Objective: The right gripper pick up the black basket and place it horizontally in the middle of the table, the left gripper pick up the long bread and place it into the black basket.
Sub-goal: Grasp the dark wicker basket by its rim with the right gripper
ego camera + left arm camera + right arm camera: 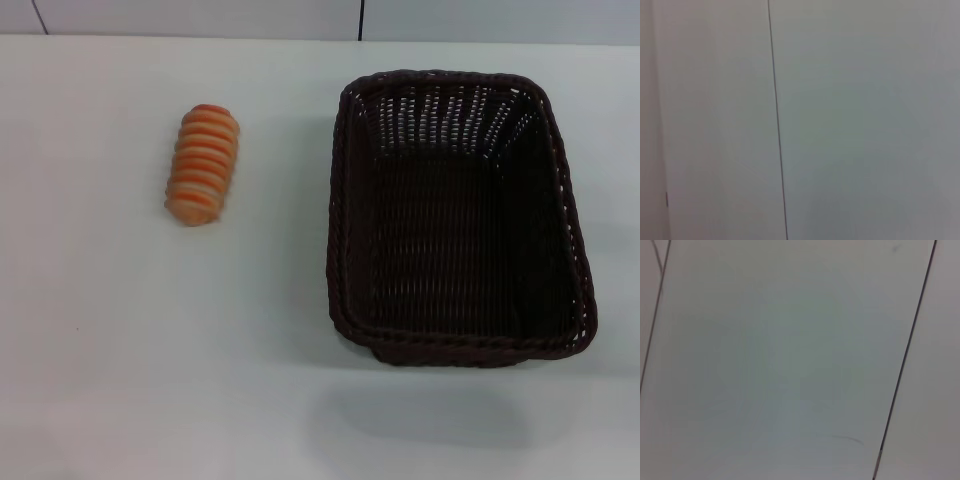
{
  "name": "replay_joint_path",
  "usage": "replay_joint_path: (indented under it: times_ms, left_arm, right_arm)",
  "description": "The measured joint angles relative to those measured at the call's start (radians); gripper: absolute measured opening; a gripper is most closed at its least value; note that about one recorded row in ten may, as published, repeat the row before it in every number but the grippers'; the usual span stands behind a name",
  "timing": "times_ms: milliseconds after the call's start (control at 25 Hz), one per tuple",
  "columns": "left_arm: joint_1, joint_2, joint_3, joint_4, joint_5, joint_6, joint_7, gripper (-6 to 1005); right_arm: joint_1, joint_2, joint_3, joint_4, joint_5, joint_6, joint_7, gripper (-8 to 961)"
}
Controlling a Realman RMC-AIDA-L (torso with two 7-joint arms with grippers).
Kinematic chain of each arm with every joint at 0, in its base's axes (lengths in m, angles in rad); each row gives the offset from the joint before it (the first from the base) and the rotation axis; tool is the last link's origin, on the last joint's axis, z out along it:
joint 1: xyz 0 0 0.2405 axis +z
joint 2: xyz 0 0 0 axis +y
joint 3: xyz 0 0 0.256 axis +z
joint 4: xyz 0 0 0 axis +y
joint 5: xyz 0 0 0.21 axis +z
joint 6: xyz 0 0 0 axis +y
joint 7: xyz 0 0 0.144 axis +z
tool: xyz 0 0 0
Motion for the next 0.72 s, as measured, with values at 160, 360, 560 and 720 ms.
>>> replay_joint_path:
  times_ms: [160,360,560,720]
  left_arm:
    - [0.002,-0.002,0.001,0.0,0.0,-0.012,-0.001,847]
    - [0.002,-0.001,0.009,-0.004,0.0,-0.033,-0.001,847]
    - [0.005,0.001,0.009,0.0,0.0,-0.034,-0.001,847]
    - [0.02,0.001,0.005,0.015,-0.001,-0.028,0.0,847]
  right_arm:
    - [0.0,0.0,0.0,-0.001,-0.005,-0.004,0.0,748]
    - [0.0,0.0,-0.004,-0.002,-0.011,-0.005,0.0,748]
    - [-0.01,0.0,-0.01,0.015,-0.016,-0.012,0.033,747]
    - [-0.053,0.0,0.027,0.161,-0.252,-0.064,0.359,747]
